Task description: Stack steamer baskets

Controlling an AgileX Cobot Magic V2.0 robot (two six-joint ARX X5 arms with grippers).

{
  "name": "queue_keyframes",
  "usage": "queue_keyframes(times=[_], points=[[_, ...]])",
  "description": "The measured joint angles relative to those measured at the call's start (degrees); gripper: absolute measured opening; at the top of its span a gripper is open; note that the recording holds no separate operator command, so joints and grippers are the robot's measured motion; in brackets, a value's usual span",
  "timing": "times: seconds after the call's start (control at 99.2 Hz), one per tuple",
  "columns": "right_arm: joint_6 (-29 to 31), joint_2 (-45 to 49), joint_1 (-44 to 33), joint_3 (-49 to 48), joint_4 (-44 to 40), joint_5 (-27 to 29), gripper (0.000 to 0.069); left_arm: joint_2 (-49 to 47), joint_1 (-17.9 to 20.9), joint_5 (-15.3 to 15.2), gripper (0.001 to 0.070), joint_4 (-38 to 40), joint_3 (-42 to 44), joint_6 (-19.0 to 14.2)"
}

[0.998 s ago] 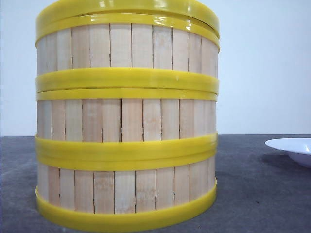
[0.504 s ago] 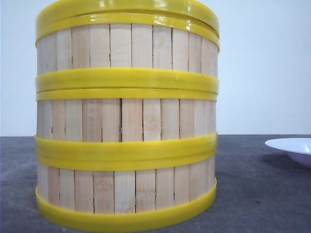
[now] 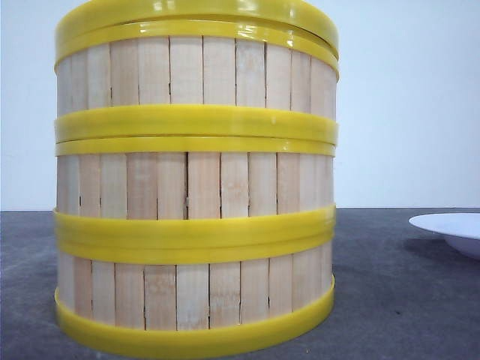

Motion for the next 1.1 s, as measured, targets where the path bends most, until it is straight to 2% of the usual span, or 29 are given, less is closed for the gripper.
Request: queue_keyframes(times=[0.081, 0.181, 0.383, 0.534, 0.726, 0.857, 1.099], points=[[0.0, 0.0, 0.0, 0.0, 0.0, 0.0, 0.0009, -0.1, 2.3, -3.4, 0.0028, 2.7, -1.0, 0.6], [0.0, 0.0, 0.0, 0.0, 0.0, 0.0, 0.0009, -0.3, 7.0, -5.0, 0.0028, 7.0, -5.5, 1.5], [0.0, 0.0, 0.0, 0.0, 0.0, 0.0, 0.0009, -2.5, 19.4, -5.3, 0.0028, 16.7, -18.8, 3.3], [0.0, 0.0, 0.0, 0.0, 0.0, 0.0, 0.0009, -4.9, 25.2, -5.4, 0.0028, 23.3, -27.6, 6.2], [0.0, 0.0, 0.0, 0.0, 0.0, 0.0, 0.0009, -9.8, 27.6, -5.4, 0.0028, 29.9, -37.4, 11.2], [0.0, 0.0, 0.0, 0.0, 0.0, 0.0, 0.0009, -12.5, 27.9, -5.2, 0.0028, 32.2, -42.2, 12.3], [0.0, 0.0, 0.0, 0.0, 0.0, 0.0, 0.0009, -13.6, 27.9, -1.6, 0.0028, 34.8, -45.2, 13.3]])
